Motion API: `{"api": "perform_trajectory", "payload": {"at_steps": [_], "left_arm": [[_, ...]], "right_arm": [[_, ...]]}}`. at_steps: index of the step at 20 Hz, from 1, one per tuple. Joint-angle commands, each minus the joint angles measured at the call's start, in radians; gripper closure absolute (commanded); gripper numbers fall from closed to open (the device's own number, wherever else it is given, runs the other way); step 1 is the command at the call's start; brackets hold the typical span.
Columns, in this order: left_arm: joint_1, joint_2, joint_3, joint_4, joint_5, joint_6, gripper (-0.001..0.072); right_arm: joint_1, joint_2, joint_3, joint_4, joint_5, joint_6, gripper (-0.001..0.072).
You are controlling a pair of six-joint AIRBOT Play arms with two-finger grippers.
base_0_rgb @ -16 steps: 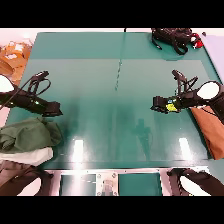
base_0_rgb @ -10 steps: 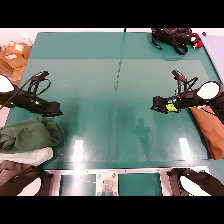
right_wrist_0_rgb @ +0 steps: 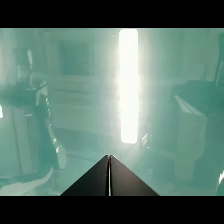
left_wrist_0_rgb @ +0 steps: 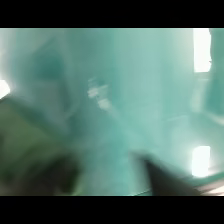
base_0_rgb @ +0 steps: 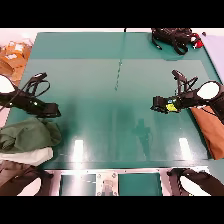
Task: Fold the shirts.
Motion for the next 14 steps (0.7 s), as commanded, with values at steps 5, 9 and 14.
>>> {"api": "perform_trajectory", "payload": {"at_steps": [5,9,14], "left_arm": [[0.003,0.0,-0.013,0.544,0.016,-0.23,-0.0013],[0.003,-0.01,-0.158,0.552,0.138,-0.22,-0.0013],[0.003,-0.053,-0.264,0.56,0.161,-0.197,0.0691]], "right_arm": [[0.001,0.0,0.0,0.0,0.0,0.0,0.0685],[0.001,0.0,0.0,0.0,0.0,0.0,0.0685],[0.001,0.0,0.0,0.0,0.0,0.0,0.0685]]}}
